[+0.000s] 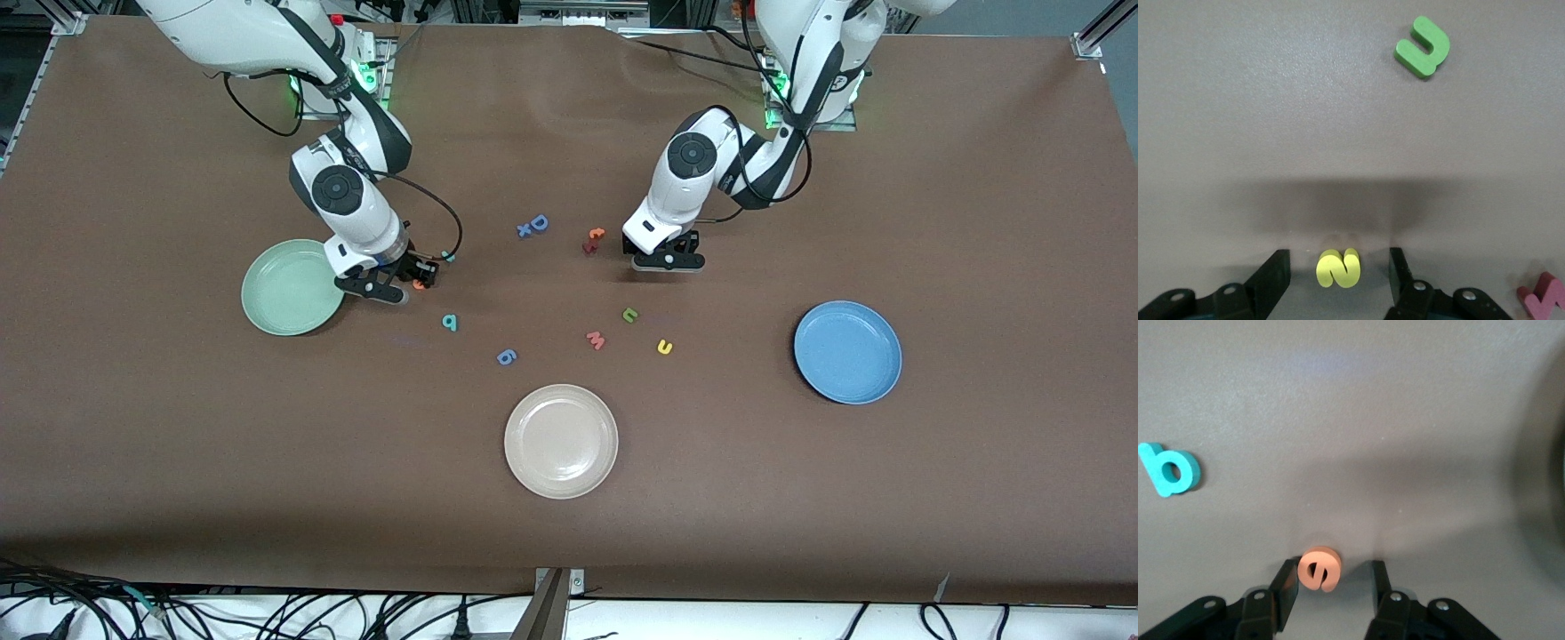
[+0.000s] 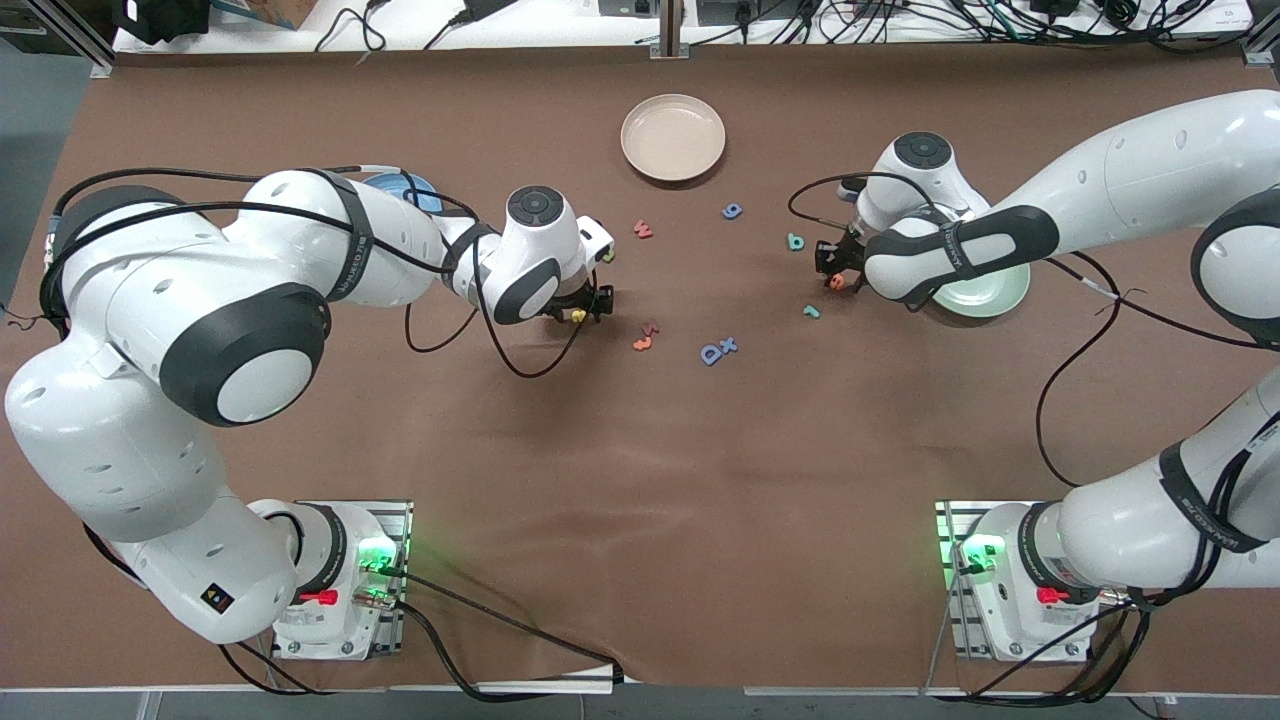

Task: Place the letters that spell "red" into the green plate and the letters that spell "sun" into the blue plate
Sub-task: 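Carry the e to the green plate while the left gripper carries the 2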

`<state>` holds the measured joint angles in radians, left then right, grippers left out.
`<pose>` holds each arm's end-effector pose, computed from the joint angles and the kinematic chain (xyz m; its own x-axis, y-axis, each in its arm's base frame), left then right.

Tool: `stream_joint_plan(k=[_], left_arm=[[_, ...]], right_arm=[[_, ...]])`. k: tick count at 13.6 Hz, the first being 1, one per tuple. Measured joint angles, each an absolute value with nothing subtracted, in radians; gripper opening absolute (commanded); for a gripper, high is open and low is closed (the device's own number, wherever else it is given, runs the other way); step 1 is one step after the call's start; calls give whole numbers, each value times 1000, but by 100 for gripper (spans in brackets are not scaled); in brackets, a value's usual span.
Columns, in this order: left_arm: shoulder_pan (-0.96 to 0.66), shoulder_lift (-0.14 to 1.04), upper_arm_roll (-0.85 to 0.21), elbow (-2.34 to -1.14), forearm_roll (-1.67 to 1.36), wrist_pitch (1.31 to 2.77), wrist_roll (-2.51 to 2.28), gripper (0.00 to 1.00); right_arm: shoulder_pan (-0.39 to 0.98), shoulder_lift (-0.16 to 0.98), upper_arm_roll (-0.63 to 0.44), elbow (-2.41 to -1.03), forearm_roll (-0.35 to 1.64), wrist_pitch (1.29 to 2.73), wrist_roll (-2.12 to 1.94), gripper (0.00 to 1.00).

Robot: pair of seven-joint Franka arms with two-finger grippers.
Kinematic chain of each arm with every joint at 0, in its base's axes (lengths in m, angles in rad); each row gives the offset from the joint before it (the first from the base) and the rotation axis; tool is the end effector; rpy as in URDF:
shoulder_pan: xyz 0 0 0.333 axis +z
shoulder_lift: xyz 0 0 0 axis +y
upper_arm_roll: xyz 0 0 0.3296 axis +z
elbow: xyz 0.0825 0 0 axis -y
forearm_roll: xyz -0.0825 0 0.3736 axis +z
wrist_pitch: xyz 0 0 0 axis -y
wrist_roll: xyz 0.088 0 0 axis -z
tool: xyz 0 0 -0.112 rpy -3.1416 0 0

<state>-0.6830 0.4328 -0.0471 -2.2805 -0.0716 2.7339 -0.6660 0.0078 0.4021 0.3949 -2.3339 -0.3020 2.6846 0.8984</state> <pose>0.3989 -0.3544 0.1820 0.9999 0.0055 -0.0158 0.0063 -0.9987 0.0505 0.4667 0.2156 0.1937 0.9686 -0.2483 -0.0157 -0.2485 -0.9686 -0.0127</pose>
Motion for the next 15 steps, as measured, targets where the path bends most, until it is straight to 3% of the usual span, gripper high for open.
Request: stream_joint_plan(k=[3, 8, 11, 13, 15], left_arm=[[-685, 426, -48, -2287, -72, 2734, -666, 49], [-687, 417, -50, -2293, -72, 2734, -666, 39], [-687, 414, -50, -2294, -72, 2734, -666, 35], [-687, 414, -50, -2295, -72, 2734, -666, 25], [-687, 409, -51, -2295, -72, 2734, -666, 22]], right_arm=[[8, 407, 390, -2320, -307, 2685, 905, 52], [8, 411, 390, -2319, -310, 2685, 909, 20], [8, 412, 390, -2318, -310, 2685, 910, 20], [8, 412, 390, -2318, -311, 2685, 910, 20], [7, 411, 386, -2314, -313, 2681, 910, 20]])
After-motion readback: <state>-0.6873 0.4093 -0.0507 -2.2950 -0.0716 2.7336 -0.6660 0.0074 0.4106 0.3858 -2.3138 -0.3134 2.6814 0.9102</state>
